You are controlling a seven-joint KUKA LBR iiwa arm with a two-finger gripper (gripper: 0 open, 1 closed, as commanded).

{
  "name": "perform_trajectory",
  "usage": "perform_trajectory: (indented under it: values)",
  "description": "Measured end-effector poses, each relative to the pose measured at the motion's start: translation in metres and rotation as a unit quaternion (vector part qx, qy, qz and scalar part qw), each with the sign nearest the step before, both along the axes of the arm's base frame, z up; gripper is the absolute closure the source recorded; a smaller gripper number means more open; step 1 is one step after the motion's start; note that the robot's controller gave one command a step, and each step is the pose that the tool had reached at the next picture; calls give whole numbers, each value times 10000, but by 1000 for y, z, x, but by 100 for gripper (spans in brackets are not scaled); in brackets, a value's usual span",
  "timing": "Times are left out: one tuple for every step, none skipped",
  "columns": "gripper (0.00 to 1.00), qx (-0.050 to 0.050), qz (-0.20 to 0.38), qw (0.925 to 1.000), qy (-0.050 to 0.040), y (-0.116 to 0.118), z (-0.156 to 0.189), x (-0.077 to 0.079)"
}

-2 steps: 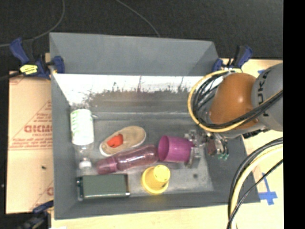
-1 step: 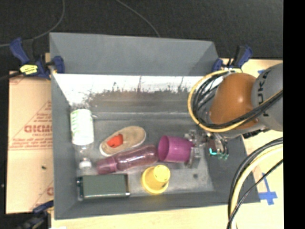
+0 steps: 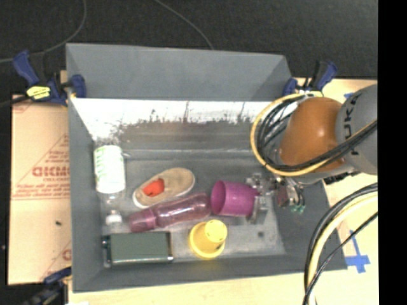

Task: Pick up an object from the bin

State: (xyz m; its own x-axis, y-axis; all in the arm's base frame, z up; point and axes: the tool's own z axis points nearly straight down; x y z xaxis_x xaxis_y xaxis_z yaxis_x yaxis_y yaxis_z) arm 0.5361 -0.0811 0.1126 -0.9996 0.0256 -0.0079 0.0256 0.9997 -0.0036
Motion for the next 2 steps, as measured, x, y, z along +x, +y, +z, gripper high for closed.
perform_trajectory:
  values:
    - [0,-13,19,10000,-46,-1,56,11]
    - [0,-1,-122,9999,-34,1,81,10]
